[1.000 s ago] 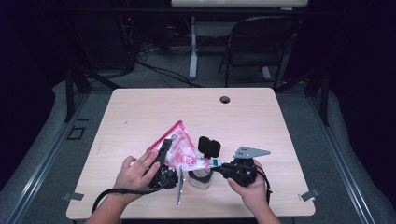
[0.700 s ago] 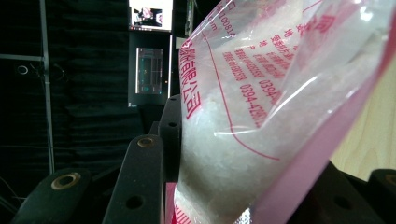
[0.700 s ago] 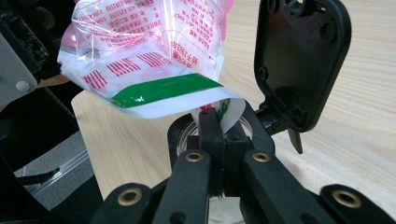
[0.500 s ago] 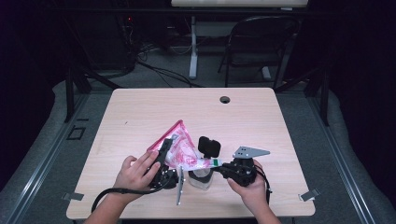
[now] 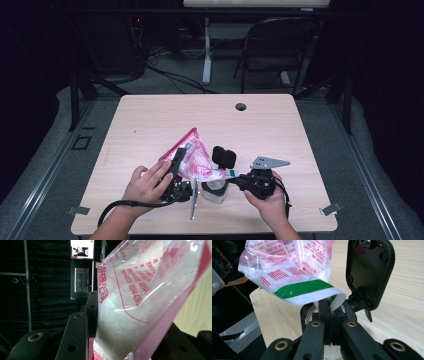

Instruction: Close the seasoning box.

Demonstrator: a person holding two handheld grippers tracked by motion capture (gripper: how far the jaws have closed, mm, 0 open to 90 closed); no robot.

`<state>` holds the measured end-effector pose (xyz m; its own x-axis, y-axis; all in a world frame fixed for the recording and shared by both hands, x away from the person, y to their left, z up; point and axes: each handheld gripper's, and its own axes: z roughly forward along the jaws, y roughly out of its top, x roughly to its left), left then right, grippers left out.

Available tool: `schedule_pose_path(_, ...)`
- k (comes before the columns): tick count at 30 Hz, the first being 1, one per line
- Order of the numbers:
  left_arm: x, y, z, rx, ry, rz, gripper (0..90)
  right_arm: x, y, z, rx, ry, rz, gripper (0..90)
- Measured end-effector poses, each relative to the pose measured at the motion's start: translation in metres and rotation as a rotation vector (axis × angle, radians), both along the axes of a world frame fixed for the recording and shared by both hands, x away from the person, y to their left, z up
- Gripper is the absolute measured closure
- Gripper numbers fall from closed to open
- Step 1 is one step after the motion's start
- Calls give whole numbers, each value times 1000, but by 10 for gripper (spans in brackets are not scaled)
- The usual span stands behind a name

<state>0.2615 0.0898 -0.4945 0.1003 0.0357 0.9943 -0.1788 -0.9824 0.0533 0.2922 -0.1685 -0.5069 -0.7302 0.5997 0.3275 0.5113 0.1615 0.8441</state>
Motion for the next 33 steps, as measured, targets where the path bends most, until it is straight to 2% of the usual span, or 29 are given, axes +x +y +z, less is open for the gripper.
schedule_pose_path(4, 0, 0, 0, -3, 1, -1, 652, 0, 1, 0, 2, -1, 0, 900)
schedule_pose_path(5, -1, 0, 1, 3, 11, 15, 652, 0, 1, 0, 3, 0, 0, 900)
schedule_pose_path(11, -1, 1, 1, 3, -13, -1, 652, 1, 3, 0, 1, -1, 2, 900)
schedule_pose_path(29, -1, 2, 1, 7, 5, -1, 653, 2, 4, -2, -5, 4, 4, 900)
schedule_pose_path(33, -1, 1, 3, 16, -11, -10, 653, 2, 4, -1, -3, 4, 2, 900)
